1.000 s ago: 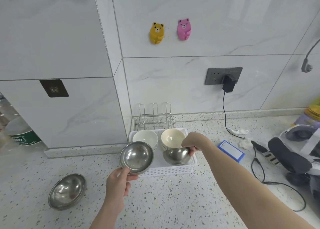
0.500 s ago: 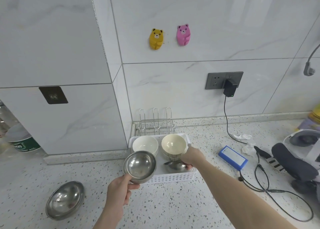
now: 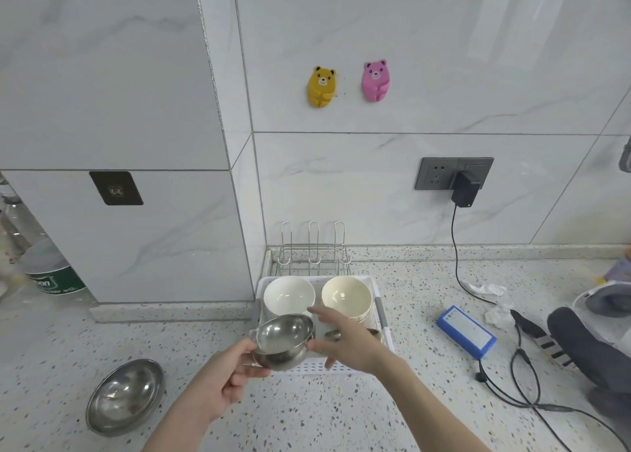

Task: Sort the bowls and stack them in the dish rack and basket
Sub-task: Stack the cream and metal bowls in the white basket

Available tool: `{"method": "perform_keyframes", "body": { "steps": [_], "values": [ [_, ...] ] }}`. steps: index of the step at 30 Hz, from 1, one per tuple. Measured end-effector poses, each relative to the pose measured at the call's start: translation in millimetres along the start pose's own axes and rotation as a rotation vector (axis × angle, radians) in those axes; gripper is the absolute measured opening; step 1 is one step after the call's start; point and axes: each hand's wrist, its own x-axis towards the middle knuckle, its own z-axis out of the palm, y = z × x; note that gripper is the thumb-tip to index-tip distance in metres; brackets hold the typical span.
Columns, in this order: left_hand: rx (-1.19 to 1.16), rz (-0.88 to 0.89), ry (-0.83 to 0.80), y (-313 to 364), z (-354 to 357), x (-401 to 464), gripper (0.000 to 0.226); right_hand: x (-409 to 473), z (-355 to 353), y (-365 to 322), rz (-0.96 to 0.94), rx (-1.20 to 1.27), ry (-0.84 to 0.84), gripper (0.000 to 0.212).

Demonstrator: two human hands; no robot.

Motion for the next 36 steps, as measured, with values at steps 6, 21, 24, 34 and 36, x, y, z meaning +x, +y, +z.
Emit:
{"method": "perform_keyframes", "body": {
  "steps": [6,21,24,34,36],
  "values": [
    [0.171,0.001,0.039,4.7,-2.8,4.1,0.045,3.5,14.2,10.7,0.017,0.227,-0.024,0.036],
    [0.578,-0.09,0.075,40.8,13.3,34.9,0.052,33.5,9.6,14.2,0.21,0.157,0.014,0.032],
    [0.629,-0.073,0.129,43.6,17.9,40.7,0.044,39.5,9.3,14.8,0.238,0.105,0.001,0.035],
    [0.659,-0.001,0.18,45.7,27.7,51.3,0.026,45.1,16.8,14.3,0.271,0.046,0.078,0.046],
    [0.629,0.001,0.188,45.1,28.8,50.9,0.027,45.8,20.2,13.9,0.274,0.038,0.095,0.045]
  ]
}}
